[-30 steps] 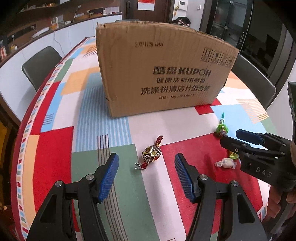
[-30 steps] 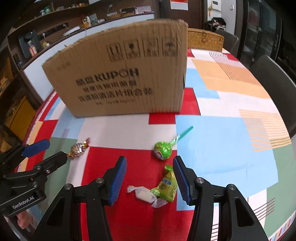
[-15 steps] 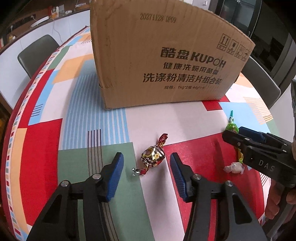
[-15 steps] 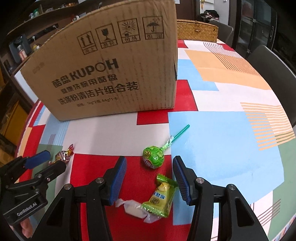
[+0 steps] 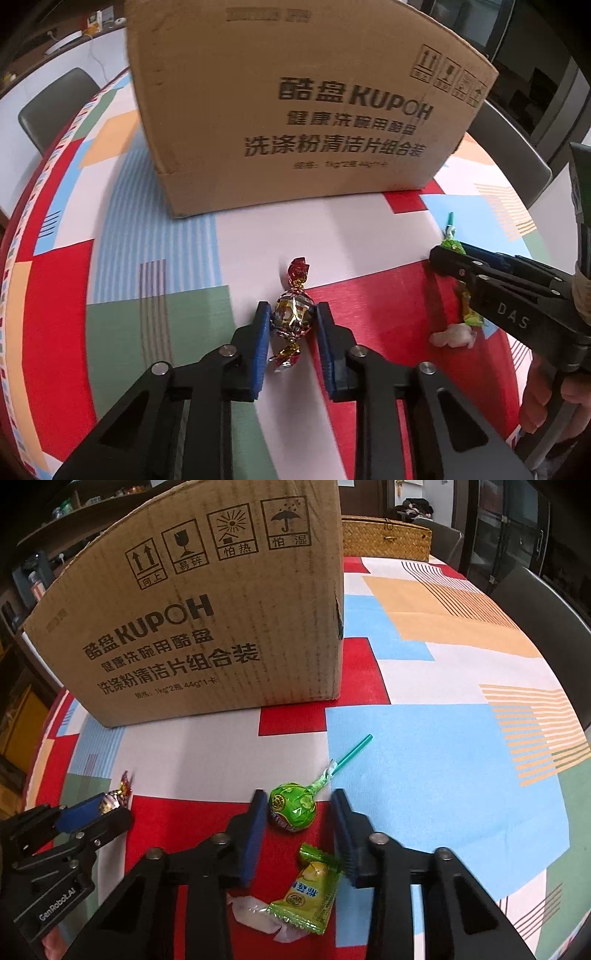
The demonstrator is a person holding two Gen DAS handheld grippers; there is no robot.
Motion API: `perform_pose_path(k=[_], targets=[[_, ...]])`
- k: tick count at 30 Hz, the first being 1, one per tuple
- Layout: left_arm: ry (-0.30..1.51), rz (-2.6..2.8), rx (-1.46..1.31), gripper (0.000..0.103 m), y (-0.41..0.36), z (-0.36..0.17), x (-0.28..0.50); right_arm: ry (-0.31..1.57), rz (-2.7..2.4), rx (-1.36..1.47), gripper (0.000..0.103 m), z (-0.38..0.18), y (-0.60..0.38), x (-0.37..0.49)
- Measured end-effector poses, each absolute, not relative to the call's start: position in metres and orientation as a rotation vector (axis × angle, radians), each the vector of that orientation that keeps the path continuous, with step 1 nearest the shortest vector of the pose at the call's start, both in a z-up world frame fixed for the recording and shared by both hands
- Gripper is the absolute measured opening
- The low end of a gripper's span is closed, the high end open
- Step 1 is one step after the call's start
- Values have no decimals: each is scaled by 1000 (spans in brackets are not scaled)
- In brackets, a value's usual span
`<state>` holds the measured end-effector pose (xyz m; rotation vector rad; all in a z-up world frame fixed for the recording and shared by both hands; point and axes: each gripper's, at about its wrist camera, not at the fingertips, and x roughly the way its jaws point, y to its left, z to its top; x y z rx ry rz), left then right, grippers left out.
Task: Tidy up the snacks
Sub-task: 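Grasp the wrapped gold candy with left gripper while right gripper grasps the green lollipop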
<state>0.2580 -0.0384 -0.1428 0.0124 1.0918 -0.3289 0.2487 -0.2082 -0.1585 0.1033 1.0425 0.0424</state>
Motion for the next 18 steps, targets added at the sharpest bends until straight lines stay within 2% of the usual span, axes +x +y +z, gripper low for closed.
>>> perform_pose_path(k=[1, 18], targets=[[1090, -336, 13, 25, -41, -142, 258, 1043, 45, 106, 27, -159, -210, 250], [1000, -406, -15, 24, -51, -99, 241, 1002, 102, 117, 26, -140, -209, 227]])
